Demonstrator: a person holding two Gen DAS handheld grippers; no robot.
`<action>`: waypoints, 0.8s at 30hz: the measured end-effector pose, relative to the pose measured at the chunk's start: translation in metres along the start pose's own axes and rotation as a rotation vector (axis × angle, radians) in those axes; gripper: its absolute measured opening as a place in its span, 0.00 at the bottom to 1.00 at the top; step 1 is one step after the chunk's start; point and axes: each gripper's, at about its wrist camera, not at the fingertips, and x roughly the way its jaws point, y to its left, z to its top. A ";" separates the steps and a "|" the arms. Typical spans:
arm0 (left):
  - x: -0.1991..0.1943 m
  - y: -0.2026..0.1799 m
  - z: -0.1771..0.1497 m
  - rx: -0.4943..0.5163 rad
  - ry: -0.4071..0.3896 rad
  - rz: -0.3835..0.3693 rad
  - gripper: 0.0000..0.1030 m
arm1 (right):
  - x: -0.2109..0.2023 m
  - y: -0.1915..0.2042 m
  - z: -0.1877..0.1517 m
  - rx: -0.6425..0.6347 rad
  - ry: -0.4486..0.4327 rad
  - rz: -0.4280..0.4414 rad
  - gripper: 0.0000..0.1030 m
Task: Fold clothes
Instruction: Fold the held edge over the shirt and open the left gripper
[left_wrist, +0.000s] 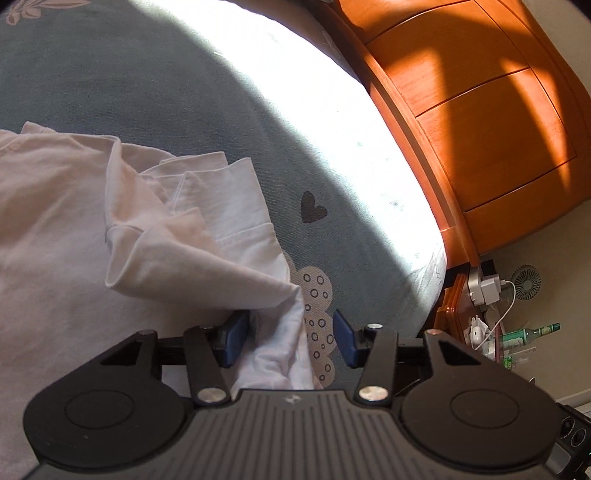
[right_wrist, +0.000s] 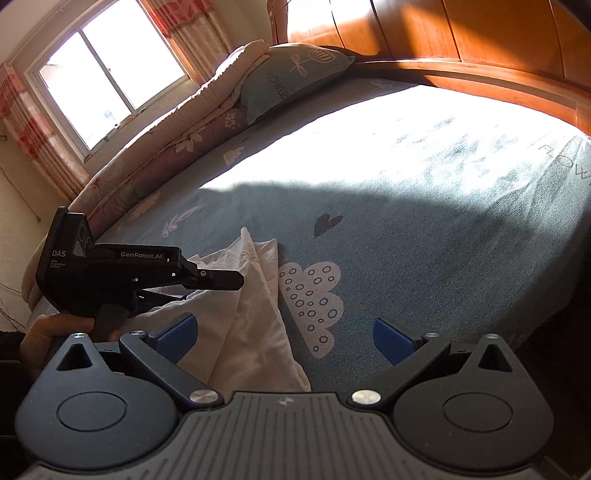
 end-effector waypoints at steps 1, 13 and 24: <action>0.000 -0.001 0.000 0.004 0.002 -0.001 0.57 | 0.000 0.000 0.000 0.001 0.000 -0.002 1.00; 0.028 -0.051 0.010 0.105 0.117 0.237 0.71 | 0.000 0.003 -0.004 -0.008 0.012 -0.014 1.00; -0.027 -0.059 0.014 0.073 0.074 0.070 0.74 | -0.001 0.004 -0.007 -0.031 0.022 0.027 1.00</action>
